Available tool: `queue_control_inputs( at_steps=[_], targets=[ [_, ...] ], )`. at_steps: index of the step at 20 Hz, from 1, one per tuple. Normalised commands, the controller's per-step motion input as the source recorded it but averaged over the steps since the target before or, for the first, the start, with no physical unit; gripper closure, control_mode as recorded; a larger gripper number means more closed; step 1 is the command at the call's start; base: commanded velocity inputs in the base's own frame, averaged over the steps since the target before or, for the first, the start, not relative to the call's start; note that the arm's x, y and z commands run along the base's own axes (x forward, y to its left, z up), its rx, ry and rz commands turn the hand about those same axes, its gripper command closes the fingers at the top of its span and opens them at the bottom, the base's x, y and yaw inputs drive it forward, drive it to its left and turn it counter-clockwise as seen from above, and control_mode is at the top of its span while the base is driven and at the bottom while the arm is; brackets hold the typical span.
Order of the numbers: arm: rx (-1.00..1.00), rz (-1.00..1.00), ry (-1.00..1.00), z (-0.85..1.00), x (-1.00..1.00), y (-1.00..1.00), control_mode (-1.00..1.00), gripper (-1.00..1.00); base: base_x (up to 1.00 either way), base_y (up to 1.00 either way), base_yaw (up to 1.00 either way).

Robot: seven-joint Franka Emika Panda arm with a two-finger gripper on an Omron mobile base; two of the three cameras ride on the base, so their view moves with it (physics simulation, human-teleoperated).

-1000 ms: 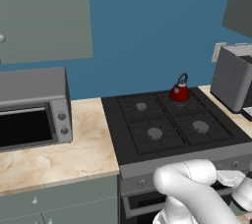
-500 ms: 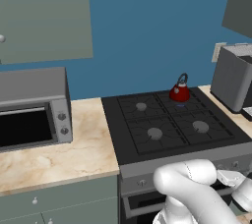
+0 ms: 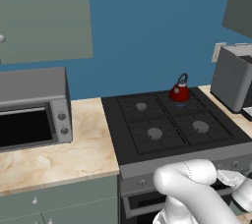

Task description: Lower the heat of the kettle.

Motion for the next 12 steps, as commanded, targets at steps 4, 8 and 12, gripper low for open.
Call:
queue_control_inputs(
  at_steps=[4,8,12],
  targets=[
    [0.04,0.01,0.00,0.00,0.00,0.02,-1.00,1.00,0.00,0.00,0.00],
    [0.08,0.01,0.00,0.00,0.00,0.04,-1.00,1.00,0.00,0.00,0.00],
    [0.13,0.03,0.00,0.00,0.00,0.02,-1.00,1.00,0.00,0.00,0.00]
  ],
)
